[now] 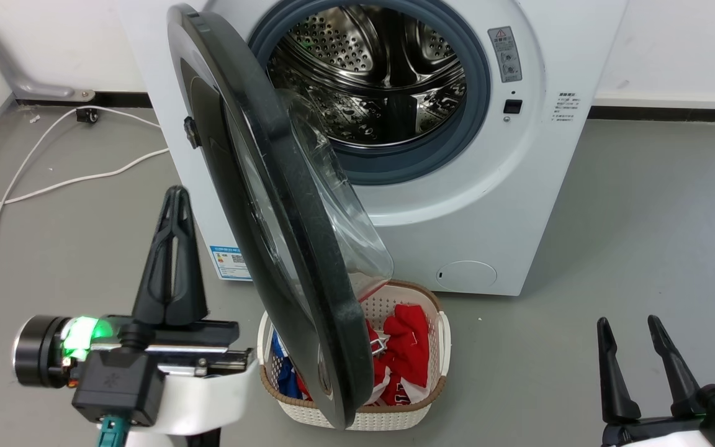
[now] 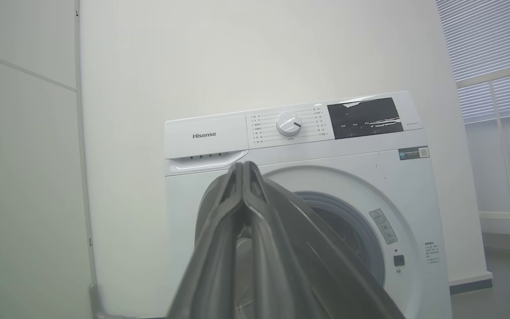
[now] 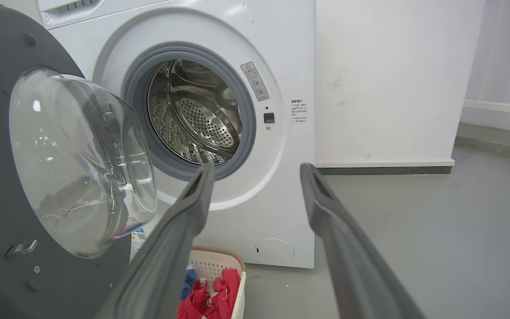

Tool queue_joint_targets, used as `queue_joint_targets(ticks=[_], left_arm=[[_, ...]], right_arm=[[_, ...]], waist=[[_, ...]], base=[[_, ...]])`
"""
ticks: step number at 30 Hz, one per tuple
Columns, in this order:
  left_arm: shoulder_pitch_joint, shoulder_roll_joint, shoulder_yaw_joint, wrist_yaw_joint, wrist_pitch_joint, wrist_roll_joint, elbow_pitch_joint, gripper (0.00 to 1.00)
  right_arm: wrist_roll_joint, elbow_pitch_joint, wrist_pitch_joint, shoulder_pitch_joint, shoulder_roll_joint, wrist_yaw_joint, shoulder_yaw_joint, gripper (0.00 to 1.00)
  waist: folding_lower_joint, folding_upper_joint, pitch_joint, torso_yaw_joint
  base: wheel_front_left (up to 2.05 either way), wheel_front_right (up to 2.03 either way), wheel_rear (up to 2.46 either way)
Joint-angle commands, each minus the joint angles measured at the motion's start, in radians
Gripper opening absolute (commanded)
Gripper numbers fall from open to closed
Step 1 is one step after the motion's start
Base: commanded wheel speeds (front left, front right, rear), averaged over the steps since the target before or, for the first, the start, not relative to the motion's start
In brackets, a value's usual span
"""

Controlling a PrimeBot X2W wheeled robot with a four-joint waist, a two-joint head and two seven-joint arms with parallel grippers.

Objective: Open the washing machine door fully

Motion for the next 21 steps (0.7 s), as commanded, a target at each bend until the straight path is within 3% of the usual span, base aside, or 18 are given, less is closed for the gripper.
queue_joint_targets(ticks=[1,13,21], left_arm=[[-0.019,-0.001,-0.016,-0.005,-0.002,0.007,-0.016,0.0],[-0.092,-0.011,-0.236,-0.048,-0.002,0.005,-0.07,0.0],[-0.131,-0.021,-0.377,-0.051,-0.002,-0.015,-0.046,0.0]], right_arm=[[-0.003,-0.004,-0.002,0.013,0.004,0.0,0.002,1.0],[0.0,-0.003,-0.002,0.016,0.004,0.0,0.011,1.0],[0.003,0.002,-0.002,0.003,0.004,0.0,0.018,1.0]], waist=[[0.0,0.0,-0.001,-0.001],[0.0,0.0,-0.001,-0.007],[0.0,0.0,0.005,-0.012]], base=[[0.0,0.0,0.0],[0.0,0.0,0.0],[0.0,0.0,0.0]])
